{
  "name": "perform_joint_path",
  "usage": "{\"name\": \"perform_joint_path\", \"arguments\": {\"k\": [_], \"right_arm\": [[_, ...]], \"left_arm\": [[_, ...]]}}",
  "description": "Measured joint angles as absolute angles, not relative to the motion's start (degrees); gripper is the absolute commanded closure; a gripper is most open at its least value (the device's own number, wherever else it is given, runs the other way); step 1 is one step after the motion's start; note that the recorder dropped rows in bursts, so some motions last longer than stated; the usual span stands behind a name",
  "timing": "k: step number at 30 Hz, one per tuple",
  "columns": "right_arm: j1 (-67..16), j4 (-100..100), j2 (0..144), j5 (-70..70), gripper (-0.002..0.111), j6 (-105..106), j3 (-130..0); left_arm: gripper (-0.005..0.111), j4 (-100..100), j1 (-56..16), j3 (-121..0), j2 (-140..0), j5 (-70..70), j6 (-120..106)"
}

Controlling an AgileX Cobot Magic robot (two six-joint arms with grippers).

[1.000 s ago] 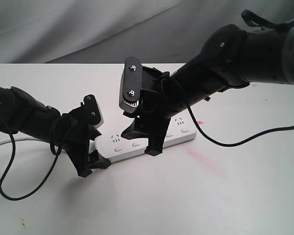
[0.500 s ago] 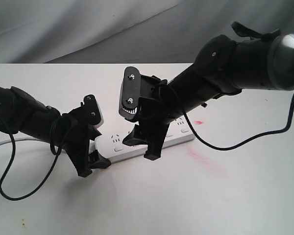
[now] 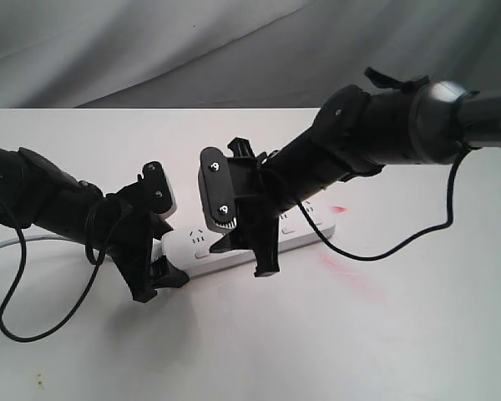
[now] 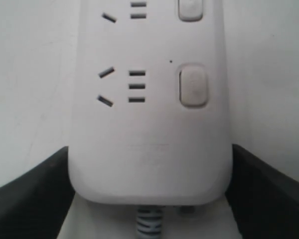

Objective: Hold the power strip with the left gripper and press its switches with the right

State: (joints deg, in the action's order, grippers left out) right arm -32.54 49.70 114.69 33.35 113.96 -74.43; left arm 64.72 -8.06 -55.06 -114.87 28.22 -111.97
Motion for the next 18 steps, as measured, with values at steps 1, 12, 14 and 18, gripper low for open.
{"name": "perform_joint_path", "arguments": {"k": [1, 12, 14, 18], "right_arm": [[-32.54, 50.09, 115.14, 33.86, 0.055, 113.78, -75.45], [-32.54, 56.55, 118.82, 35.00, 0.055, 115.98, -78.48], [-32.66, 57.33, 119.54, 35.00, 0.055, 116.37, -78.48], [-33.58, 58.61, 120.84, 33.91, 0.055, 117.66, -78.48]], "left_arm": [[0.039, 64.72, -8.06, -55.06, -114.87, 28.22, -111.97], [0.039, 64.72, -8.06, -55.06, -114.87, 28.22, -111.97], [0.039, 64.72, -8.06, -55.06, -114.87, 28.22, -111.97], [0.039, 64.72, -8.06, -55.06, -114.87, 28.22, -111.97]]}}
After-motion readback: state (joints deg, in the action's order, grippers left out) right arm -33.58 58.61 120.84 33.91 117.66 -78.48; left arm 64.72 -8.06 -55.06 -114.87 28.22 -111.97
